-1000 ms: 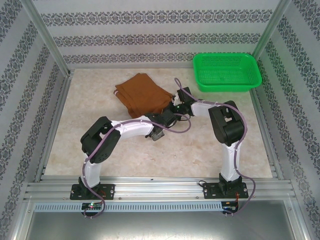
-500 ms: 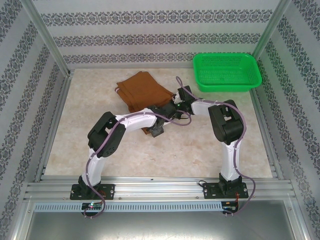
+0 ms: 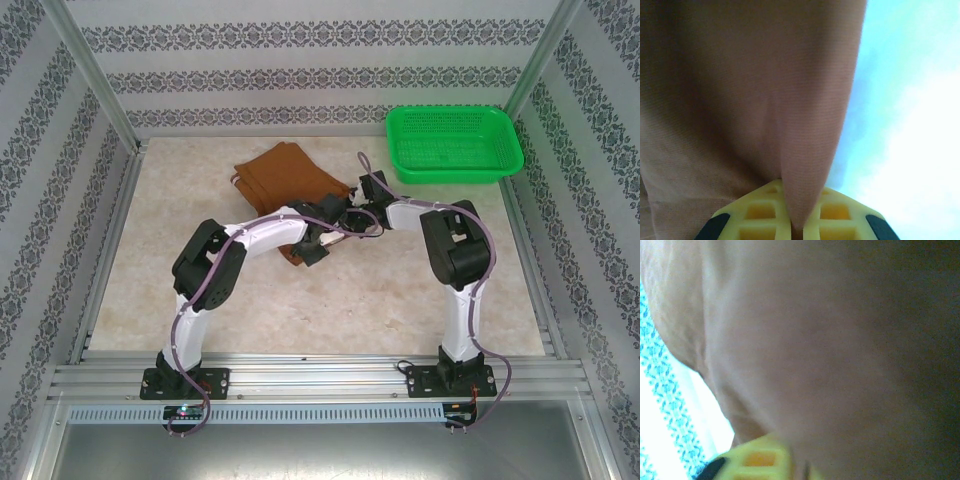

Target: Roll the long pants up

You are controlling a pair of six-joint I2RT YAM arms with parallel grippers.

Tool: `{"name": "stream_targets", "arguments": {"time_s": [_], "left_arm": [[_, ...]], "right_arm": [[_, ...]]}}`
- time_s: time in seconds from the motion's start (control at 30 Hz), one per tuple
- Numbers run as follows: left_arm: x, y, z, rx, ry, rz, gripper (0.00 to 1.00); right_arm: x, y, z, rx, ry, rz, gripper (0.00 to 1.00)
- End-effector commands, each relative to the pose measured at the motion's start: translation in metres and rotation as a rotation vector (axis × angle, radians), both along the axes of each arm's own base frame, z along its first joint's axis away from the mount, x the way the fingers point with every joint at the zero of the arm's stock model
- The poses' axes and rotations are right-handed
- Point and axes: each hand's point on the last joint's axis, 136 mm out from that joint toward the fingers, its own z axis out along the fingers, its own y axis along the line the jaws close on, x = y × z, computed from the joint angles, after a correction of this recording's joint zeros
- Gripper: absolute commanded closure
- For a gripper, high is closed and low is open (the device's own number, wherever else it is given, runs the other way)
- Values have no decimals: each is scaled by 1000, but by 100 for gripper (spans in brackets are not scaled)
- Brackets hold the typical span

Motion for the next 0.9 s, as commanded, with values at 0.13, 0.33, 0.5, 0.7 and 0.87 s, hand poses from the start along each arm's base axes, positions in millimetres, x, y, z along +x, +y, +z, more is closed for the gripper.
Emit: {"name": "stream_targets", "arguments": {"time_s": [0.13, 0.33, 0.5, 0.7, 0.87], "left_arm": [[-63, -36, 24, -340, 317, 70, 100], [-75, -49, 61, -563, 459, 83, 100], [-62, -56, 110, -890, 571, 141, 100], [-32, -39, 141, -1143, 636, 270, 100], [-13, -20, 126, -1193, 732, 446, 100]], "right_arm": [[8, -53, 42, -82, -90, -87, 64], [6, -70, 88, -70, -195, -117, 58], [-4, -81, 112, -112, -254, -122, 56], [-14, -85, 125, -134, -284, -123, 56], [-14, -76, 116, -133, -262, -92, 56]]}}
